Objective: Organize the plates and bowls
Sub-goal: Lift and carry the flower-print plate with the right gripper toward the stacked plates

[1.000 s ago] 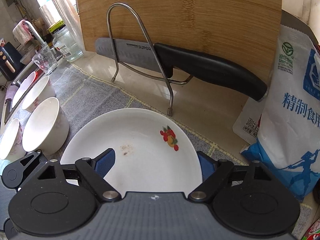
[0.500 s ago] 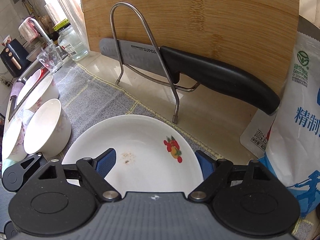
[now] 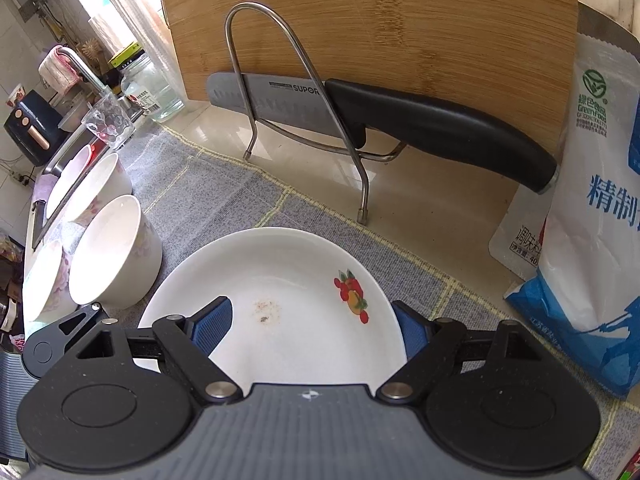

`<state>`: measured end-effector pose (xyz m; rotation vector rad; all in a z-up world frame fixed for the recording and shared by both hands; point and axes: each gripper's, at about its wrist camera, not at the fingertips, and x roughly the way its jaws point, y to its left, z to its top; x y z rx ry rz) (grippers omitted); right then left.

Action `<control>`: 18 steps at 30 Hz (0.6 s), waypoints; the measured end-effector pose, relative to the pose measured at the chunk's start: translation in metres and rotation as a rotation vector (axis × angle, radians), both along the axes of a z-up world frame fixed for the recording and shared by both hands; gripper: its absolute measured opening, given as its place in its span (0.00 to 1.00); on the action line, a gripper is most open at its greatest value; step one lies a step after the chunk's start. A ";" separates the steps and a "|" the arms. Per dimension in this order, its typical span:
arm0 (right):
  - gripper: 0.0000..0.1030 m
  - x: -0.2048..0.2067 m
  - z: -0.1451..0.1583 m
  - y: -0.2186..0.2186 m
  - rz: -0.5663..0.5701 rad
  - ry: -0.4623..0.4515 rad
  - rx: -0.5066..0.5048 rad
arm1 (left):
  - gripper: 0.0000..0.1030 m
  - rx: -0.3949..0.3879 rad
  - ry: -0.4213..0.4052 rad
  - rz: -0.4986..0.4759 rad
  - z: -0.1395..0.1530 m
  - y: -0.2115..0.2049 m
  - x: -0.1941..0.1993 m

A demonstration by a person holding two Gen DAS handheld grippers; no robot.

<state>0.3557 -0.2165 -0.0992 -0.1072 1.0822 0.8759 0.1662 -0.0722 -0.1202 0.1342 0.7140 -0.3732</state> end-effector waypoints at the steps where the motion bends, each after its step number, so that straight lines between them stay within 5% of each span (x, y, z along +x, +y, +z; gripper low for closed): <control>1: 0.86 -0.001 0.000 -0.001 -0.001 0.005 0.001 | 0.91 0.001 0.001 -0.004 0.000 0.000 -0.001; 18: 0.86 -0.029 0.020 -0.011 -0.028 0.031 0.040 | 0.91 0.020 -0.012 -0.063 0.028 0.004 -0.025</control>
